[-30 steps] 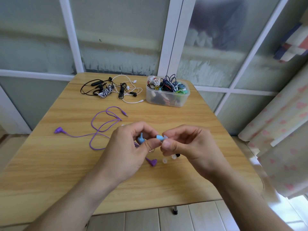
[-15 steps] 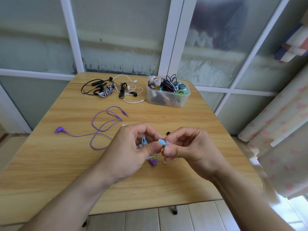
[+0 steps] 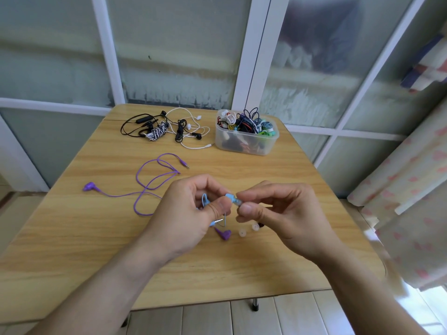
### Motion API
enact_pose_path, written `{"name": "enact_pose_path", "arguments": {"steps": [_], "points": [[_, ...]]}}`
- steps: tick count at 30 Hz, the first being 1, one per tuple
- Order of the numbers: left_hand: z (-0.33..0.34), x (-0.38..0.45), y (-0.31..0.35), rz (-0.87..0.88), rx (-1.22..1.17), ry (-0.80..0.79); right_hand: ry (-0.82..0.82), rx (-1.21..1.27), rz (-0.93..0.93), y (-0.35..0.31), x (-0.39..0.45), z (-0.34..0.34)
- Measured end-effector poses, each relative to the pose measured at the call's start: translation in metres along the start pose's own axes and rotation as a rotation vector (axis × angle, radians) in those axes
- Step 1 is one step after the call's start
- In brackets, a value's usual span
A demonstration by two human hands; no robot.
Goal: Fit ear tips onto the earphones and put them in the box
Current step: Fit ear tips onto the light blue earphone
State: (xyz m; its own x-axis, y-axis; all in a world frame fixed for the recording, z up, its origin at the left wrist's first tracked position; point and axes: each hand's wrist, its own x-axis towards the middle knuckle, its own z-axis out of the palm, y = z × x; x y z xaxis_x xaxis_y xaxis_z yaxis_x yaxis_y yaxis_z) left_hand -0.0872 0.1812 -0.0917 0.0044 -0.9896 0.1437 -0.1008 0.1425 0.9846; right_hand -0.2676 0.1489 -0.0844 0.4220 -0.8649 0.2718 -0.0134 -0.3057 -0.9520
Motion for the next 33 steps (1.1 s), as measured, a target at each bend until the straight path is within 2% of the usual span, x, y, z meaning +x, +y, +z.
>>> {"name": "enact_pose_path", "arguments": {"steps": [12, 20, 23, 28, 30, 33], "points": [[0.0, 0.001, -0.003, 0.078, 0.148, -0.062, -0.079, 0.122, 0.094, 0.004, 0.0, -0.002], [0.0, -0.002, -0.004, -0.032, 0.006, -0.11, -0.099, 0.112, 0.016, 0.008, 0.0, -0.004], [-0.001, -0.002, -0.005, -0.034, 0.034, -0.12, -0.109, 0.123, 0.021, 0.009, 0.0, -0.003], [0.004, -0.002, -0.003, 0.005, -0.021, -0.035, -0.004, 0.253, 0.09, 0.013, 0.0, 0.006], [0.007, -0.003, 0.001, 0.008, -0.079, 0.009, 0.059, 0.29, 0.064, 0.012, 0.0, 0.013], [0.011, -0.004, 0.005, -0.038, -0.183, 0.081, 0.141, 0.176, -0.037, 0.013, 0.001, 0.019]]}}
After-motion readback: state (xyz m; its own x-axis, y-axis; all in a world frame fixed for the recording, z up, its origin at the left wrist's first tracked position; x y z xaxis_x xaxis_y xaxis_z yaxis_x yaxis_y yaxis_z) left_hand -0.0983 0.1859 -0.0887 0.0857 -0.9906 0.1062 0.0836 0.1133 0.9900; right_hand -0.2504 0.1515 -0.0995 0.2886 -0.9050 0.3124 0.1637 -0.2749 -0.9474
